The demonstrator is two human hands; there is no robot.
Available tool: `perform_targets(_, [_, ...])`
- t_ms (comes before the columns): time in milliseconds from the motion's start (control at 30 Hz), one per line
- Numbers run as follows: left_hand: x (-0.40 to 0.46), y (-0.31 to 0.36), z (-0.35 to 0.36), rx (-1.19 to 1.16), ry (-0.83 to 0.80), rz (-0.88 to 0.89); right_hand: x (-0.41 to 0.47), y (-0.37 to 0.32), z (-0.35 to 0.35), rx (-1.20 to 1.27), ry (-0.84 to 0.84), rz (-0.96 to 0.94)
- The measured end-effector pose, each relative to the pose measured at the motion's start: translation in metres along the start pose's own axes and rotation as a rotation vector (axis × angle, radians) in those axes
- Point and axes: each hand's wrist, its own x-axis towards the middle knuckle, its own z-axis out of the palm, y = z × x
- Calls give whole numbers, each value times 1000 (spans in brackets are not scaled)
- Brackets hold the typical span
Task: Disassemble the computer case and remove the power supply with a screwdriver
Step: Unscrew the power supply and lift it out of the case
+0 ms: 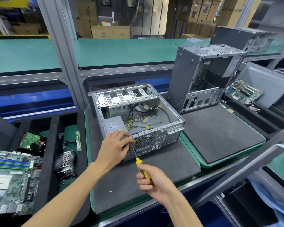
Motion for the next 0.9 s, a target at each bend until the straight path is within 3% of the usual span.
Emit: perform_targets(900, [1,-3,4,-3,1,-22,-1,0,10,-44,61,9])
